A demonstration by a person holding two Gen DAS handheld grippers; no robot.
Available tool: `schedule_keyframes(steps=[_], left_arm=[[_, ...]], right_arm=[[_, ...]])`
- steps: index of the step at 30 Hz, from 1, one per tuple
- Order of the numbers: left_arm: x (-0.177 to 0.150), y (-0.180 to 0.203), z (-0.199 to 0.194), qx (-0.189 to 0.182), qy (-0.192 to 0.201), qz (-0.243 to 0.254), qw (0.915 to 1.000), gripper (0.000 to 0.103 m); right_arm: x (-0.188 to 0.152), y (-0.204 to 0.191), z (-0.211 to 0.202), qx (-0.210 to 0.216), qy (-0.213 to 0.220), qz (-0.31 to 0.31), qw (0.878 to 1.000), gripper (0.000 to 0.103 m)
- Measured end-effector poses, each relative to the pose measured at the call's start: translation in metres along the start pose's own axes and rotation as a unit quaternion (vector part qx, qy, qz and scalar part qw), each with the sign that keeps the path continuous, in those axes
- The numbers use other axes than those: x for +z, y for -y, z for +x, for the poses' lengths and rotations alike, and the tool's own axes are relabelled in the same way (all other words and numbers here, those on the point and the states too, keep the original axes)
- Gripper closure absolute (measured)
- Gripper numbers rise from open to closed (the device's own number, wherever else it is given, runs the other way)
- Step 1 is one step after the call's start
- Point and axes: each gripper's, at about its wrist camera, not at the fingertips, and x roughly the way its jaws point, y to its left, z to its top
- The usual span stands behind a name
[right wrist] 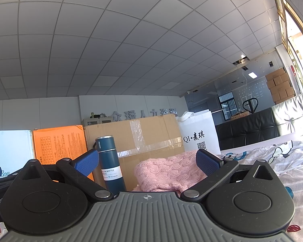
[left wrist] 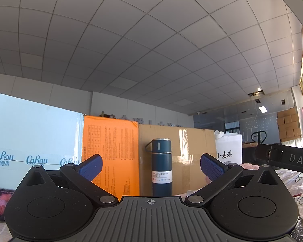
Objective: Fold clothes
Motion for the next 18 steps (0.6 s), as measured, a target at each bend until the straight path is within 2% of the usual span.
schedule_keyframes(steps=[18], left_arm=[[0.0032, -0.0025, 0.0005, 0.005, 0.007, -0.006, 0.9999, 0.0]], right_arm=[[-0.0001, 0.0001, -0.0003, 0.0, 0.005, 0.001, 1.0, 0.0]])
